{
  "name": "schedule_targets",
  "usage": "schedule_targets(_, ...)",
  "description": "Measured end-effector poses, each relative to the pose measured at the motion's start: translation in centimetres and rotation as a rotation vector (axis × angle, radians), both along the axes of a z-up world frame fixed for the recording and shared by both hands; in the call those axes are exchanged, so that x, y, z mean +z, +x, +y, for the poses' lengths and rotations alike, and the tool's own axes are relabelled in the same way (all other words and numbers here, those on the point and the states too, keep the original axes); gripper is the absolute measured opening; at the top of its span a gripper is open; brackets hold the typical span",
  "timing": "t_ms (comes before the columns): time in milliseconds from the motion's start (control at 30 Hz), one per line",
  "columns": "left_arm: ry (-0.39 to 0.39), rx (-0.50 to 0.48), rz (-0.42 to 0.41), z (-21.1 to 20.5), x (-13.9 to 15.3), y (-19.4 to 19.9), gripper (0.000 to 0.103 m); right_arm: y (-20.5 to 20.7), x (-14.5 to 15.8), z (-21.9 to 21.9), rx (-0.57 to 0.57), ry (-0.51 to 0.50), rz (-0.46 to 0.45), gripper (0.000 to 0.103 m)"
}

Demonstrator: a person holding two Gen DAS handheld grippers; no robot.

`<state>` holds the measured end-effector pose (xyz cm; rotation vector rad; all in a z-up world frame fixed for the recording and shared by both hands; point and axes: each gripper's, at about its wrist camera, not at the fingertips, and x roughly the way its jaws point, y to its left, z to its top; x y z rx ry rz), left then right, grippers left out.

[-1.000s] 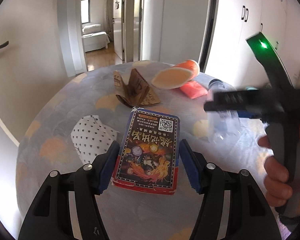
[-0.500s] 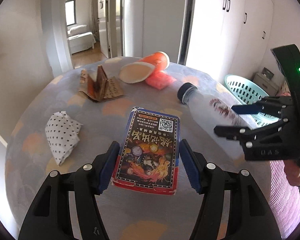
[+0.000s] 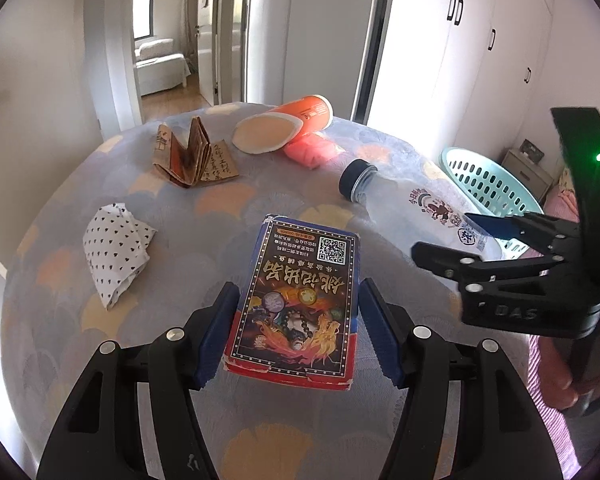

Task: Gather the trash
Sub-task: 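Grasp the clear plastic milk bottle with the right tool, then carry box and bottle over the teal basket and open both tools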

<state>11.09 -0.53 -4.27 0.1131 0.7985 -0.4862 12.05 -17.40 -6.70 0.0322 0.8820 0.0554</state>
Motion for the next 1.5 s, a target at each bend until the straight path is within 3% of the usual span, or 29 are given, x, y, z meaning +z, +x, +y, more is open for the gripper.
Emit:
schedule_targets(100,0.002,0.004,-0.006,-0.2,0.2,-0.1,0.060,0.2,-0.5,-0.2,-0.006,-0.008,-0.007,0.054)
schedule_targets(267,0.005,0.008,-0.014,-1.1,0.5,-0.1,0.060,-0.2,-0.4,-1.0,0.015,0.031,-0.036,0.052)
schedule_targets(500,-0.043,-0.011,-0.059,-3.9,2.9,0.5,0.060,-2.9,3.2,-3.8,0.003,0.047,-0.179,0.052)
schedule_targets(700,-0.080,-0.091,-0.119,-9.6,5.8,1.7,0.060,-4.5,6.8,-9.1,-0.114,0.029,-0.295,0.052)
schedule_targets(833,-0.101,-0.149,-0.146,-14.6,7.0,2.5,0.060,-4.8,8.0,-14.0,-0.258,-0.013,-0.339,0.052)
schedule_targets(1000,-0.132,-0.236,-0.136,-21.3,7.4,4.3,0.060,-4.5,8.0,-20.2,-0.405,0.028,-0.318,0.052)
schedule_targets(1200,-0.131,-0.301,-0.019,-27.8,4.6,7.0,0.060,-3.0,5.8,-26.0,-0.553,0.079,-0.228,0.052)
schedule_targets(1300,-0.120,-0.316,-0.002,-29.5,3.4,8.1,0.061,-2.4,4.4,-27.7,-0.593,0.099,-0.191,0.052)
schedule_targets(1400,-0.120,-0.334,0.012,-30.0,2.7,8.6,0.073,-1.8,2.9,-28.9,-0.628,0.112,-0.147,0.055)
schedule_targets(1500,-0.128,-0.327,0.017,-29.3,2.6,8.9,0.074,-1.9,2.1,-29.4,-0.642,0.135,-0.120,0.059)
